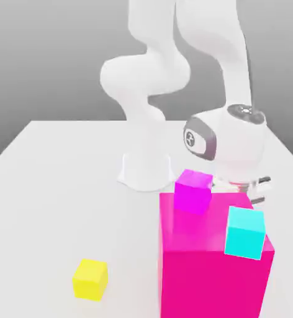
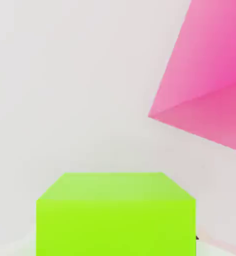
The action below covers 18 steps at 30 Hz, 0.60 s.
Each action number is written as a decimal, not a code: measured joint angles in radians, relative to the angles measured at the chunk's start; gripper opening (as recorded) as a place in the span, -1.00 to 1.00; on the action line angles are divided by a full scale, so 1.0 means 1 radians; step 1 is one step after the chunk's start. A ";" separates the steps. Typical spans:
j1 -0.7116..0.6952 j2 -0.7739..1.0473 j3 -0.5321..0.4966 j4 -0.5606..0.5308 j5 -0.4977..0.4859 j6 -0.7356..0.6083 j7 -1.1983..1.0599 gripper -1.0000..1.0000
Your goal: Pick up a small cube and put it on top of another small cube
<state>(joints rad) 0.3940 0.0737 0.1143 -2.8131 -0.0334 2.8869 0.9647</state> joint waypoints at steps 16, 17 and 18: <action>0.025 -0.229 0.006 0.264 0.035 -0.673 0.374 -1.00; 0.017 -0.247 0.002 0.283 0.036 -0.713 0.400 -1.00; 0.003 -0.266 -0.008 0.299 0.037 -0.740 0.419 -1.00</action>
<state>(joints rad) 0.3972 -0.1928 0.1062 -2.5146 0.0036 2.1468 1.3833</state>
